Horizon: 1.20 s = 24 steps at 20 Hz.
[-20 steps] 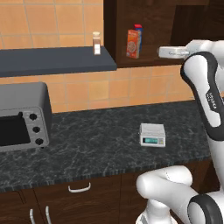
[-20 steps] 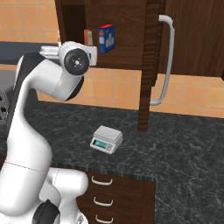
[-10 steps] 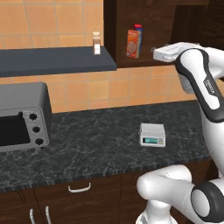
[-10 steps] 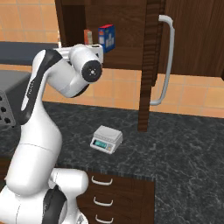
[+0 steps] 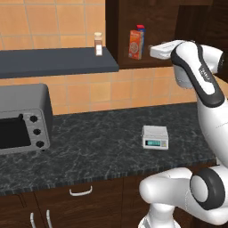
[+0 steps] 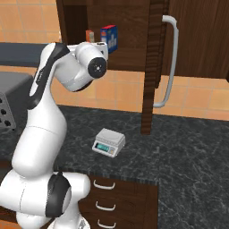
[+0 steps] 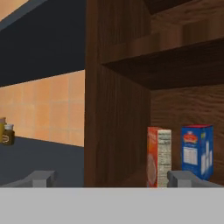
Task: Pick the boxed food and place it on the digital scale for weighing, and close the cabinet.
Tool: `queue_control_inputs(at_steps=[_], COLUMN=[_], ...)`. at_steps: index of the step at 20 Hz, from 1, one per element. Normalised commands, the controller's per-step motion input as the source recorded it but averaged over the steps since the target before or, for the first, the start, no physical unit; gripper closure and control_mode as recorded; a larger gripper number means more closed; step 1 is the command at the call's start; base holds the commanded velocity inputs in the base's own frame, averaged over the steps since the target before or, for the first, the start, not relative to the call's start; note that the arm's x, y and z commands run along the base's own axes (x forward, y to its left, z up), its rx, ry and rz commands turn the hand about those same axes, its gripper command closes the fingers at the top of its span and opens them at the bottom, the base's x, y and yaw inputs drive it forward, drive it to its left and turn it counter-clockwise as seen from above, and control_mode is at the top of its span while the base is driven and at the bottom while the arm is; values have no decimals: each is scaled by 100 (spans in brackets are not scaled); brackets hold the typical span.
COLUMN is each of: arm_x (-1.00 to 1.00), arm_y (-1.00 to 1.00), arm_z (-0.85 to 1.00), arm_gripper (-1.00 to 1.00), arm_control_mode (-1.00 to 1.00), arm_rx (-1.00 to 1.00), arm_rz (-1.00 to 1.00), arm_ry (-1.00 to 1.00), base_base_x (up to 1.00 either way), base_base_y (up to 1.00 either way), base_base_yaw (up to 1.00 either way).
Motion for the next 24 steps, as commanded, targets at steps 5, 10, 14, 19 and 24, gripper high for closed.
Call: queue_control_inputs(at_steps=[5, 10, 14, 19, 24], arm_x=[30, 35, 19, 17, 15], arm_y=[0, 0, 0, 0, -6], arm_z=[4, 0, 0, 0, 0], arm_gripper=[-100, -100, -100, -100, -100], arm_control_mode=[-100, -100, -100, -100, -100], arm_rx=[0, 0, 0, 0, 0], arm_rz=[2, 0, 0, 0, 0], arm_ry=[0, 0, 0, 0, 1], base_base_x=[0, 0, 0, 0, 0], base_base_y=[0, 0, 0, 0, 0], base_base_yaw=[0, 0, 0, 0, 0])
